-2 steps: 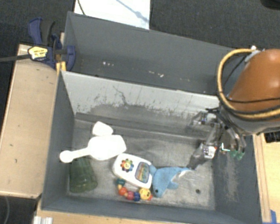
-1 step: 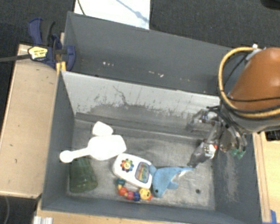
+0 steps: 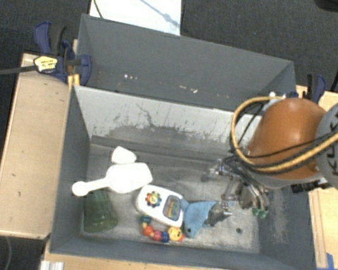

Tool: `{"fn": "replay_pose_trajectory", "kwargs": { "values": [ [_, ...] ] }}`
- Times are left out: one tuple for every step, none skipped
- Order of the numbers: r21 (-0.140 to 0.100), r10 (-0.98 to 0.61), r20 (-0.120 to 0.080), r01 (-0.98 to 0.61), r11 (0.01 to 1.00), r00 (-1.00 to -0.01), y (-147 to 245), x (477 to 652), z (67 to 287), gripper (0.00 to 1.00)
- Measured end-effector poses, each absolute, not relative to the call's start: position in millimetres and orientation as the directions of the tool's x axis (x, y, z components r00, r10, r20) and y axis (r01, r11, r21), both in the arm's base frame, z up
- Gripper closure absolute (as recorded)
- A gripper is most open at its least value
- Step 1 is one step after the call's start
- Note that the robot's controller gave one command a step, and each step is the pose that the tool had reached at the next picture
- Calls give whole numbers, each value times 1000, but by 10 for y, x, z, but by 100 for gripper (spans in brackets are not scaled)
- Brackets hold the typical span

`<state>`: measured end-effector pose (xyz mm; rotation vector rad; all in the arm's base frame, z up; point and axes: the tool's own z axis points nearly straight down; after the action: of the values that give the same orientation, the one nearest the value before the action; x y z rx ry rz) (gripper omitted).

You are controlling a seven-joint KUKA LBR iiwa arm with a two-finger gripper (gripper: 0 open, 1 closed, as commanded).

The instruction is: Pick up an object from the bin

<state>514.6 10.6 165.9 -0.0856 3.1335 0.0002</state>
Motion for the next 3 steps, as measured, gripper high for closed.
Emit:
{"fn": "replay_pose_trajectory", "kwargs": {
  "values": [
    [1, -136, 6, -136, 991, -991, 285, 4852, 1514, 0],
    [0, -167, -2, -167, 986, -986, 138, 4939, 1457, 0],
    [0, -156, -6, -156, 988, -988, 46, 4836, 737, 0]
  ]
}}
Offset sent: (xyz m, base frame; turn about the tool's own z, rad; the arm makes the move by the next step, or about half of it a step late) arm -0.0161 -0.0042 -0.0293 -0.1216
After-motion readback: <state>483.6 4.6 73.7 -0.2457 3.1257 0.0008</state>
